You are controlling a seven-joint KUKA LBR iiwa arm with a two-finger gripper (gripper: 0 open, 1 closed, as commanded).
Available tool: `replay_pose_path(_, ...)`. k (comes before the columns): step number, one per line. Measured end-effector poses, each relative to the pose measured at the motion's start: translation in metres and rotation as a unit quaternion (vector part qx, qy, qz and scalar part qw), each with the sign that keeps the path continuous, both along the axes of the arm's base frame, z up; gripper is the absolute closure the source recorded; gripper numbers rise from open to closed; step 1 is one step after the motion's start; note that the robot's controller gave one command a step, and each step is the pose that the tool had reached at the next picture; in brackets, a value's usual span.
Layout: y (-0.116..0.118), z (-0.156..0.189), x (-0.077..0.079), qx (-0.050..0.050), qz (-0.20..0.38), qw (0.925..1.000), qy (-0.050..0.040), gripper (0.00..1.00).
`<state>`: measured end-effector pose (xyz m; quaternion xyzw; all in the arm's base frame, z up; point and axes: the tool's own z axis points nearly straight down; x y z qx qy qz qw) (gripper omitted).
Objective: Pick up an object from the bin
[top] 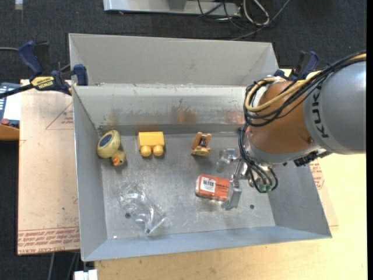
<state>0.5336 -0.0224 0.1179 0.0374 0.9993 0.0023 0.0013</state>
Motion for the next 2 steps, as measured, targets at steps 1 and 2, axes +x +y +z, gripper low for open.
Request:
replay_pose_path(1, -0.0021, -0.0481, 0.0075, 0.0, 0.041, 0.9991, -0.0053, 0.0)
replay_pose_path(2, 0.0046, -0.0466, 0.0004, 0.0, -0.057, 0.9984, -0.0073, 1.0)
